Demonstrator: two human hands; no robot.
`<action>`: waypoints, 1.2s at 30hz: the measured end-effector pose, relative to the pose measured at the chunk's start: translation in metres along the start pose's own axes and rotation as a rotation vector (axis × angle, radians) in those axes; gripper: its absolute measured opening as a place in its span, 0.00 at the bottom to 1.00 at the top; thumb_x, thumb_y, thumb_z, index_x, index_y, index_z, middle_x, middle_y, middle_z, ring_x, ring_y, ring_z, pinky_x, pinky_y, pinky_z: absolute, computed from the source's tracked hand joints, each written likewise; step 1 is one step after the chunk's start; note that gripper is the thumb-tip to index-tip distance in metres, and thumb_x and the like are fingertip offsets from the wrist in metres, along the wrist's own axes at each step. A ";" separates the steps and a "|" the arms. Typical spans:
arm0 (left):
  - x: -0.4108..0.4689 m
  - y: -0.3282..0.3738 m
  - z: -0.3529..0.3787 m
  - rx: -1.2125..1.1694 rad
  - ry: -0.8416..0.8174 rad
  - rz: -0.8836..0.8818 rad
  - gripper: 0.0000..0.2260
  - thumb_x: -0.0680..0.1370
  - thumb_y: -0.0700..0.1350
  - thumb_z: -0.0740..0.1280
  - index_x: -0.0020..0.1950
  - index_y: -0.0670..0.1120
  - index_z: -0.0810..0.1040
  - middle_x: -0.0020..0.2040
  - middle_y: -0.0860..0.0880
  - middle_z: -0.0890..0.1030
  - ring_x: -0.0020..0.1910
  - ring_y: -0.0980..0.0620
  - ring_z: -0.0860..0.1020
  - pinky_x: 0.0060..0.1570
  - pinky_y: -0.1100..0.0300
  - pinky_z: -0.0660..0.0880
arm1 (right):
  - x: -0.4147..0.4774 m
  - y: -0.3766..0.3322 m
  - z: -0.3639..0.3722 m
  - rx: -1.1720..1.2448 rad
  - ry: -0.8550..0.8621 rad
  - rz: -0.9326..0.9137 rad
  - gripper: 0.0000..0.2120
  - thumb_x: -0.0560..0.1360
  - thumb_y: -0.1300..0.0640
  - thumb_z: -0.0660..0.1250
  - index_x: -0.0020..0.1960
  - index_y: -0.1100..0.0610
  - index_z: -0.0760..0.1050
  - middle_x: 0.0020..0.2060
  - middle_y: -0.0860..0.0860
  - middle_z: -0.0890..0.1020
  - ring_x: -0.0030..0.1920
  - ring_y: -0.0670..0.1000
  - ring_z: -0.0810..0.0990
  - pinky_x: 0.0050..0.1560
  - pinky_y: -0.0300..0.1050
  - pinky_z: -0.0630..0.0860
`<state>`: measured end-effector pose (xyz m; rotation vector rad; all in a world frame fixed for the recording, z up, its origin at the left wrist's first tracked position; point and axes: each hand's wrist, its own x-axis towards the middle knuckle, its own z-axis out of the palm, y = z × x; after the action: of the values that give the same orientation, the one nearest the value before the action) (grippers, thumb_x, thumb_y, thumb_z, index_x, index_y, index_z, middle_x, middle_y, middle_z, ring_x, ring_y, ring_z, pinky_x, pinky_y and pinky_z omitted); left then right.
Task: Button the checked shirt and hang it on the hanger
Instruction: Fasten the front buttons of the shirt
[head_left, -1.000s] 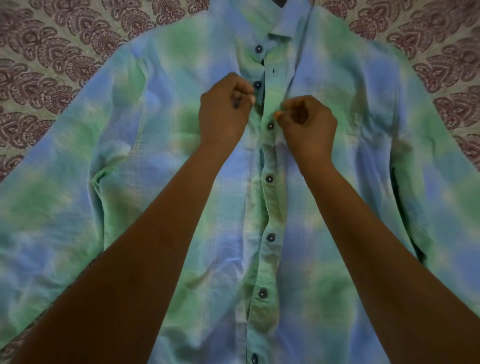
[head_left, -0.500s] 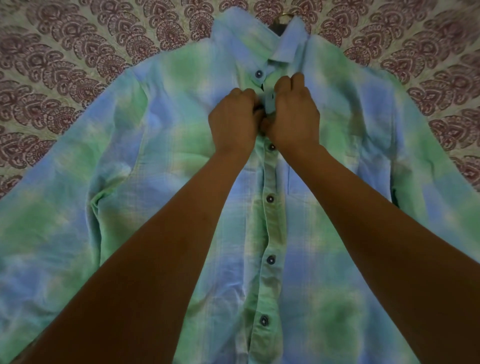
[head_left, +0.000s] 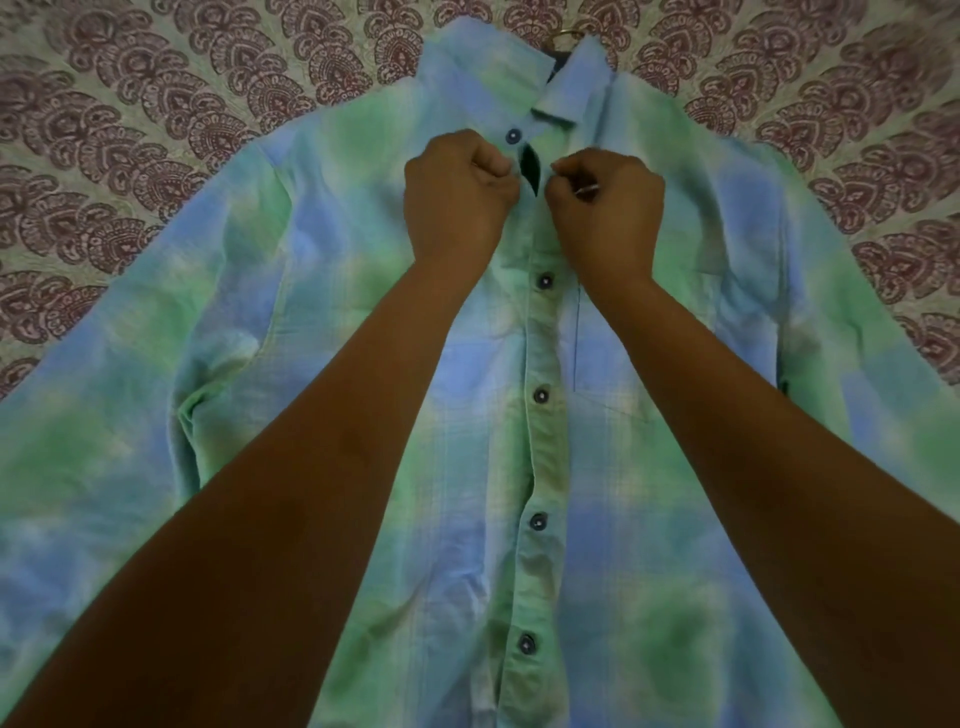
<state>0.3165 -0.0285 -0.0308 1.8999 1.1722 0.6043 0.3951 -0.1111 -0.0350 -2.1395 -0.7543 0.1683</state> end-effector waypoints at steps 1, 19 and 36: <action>0.003 0.002 0.001 -0.008 -0.010 -0.028 0.01 0.68 0.41 0.72 0.37 0.44 0.82 0.40 0.48 0.83 0.39 0.52 0.80 0.44 0.60 0.79 | 0.001 0.000 -0.001 0.145 0.010 0.105 0.09 0.71 0.61 0.65 0.47 0.60 0.82 0.43 0.55 0.84 0.43 0.49 0.80 0.47 0.39 0.75; 0.005 0.014 0.008 -0.305 -0.106 -0.202 0.12 0.70 0.34 0.69 0.31 0.49 0.79 0.31 0.49 0.80 0.32 0.52 0.78 0.41 0.56 0.80 | 0.002 0.004 -0.008 0.635 -0.161 0.438 0.10 0.73 0.66 0.66 0.35 0.56 0.76 0.29 0.52 0.75 0.29 0.46 0.71 0.31 0.36 0.72; 0.011 0.012 0.009 -0.283 -0.148 -0.165 0.14 0.70 0.33 0.68 0.29 0.49 0.78 0.31 0.48 0.80 0.32 0.50 0.80 0.43 0.53 0.82 | 0.000 0.006 -0.005 0.590 -0.145 0.366 0.10 0.74 0.61 0.63 0.35 0.57 0.76 0.35 0.57 0.77 0.38 0.53 0.74 0.42 0.48 0.74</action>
<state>0.3341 -0.0254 -0.0261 1.5648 1.0736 0.5012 0.3997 -0.1172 -0.0366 -1.6830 -0.3231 0.6608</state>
